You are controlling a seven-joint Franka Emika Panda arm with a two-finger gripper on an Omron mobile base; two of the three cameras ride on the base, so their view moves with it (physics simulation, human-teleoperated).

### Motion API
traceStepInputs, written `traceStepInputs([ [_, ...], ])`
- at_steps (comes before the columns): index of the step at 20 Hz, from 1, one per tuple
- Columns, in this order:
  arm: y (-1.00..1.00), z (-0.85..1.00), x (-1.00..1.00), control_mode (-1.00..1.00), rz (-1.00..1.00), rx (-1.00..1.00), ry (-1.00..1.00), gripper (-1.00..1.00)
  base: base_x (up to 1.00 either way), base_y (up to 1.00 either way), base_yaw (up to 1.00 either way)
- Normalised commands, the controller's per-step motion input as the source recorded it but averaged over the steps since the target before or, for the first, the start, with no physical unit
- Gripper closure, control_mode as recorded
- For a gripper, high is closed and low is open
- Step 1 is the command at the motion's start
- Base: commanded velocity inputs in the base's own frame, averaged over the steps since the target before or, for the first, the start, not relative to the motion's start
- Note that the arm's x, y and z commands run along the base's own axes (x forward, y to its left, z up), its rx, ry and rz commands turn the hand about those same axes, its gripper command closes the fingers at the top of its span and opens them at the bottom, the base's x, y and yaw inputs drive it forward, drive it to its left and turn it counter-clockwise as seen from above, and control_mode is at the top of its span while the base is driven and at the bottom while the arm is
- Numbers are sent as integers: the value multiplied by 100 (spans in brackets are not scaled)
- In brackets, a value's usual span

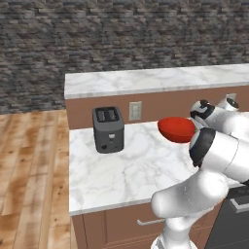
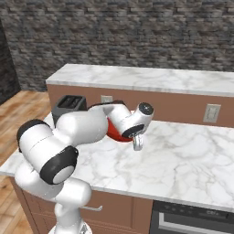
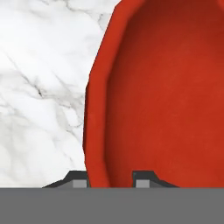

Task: Place the two vegetables and bowl onto the tray for setting up a vegetable dip station.

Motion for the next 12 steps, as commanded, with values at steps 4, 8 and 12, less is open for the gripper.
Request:
traceStepInputs([
  [4, 1, 31, -70, -100, 0, -2, -7, 100, 0, 0, 0],
  [8, 0, 29, -45, -100, 0, 0, -4, 100, 0, 0, 0],
  [12, 0, 15, -19, -100, 0, 0, -5, 100, 0, 0, 0],
])
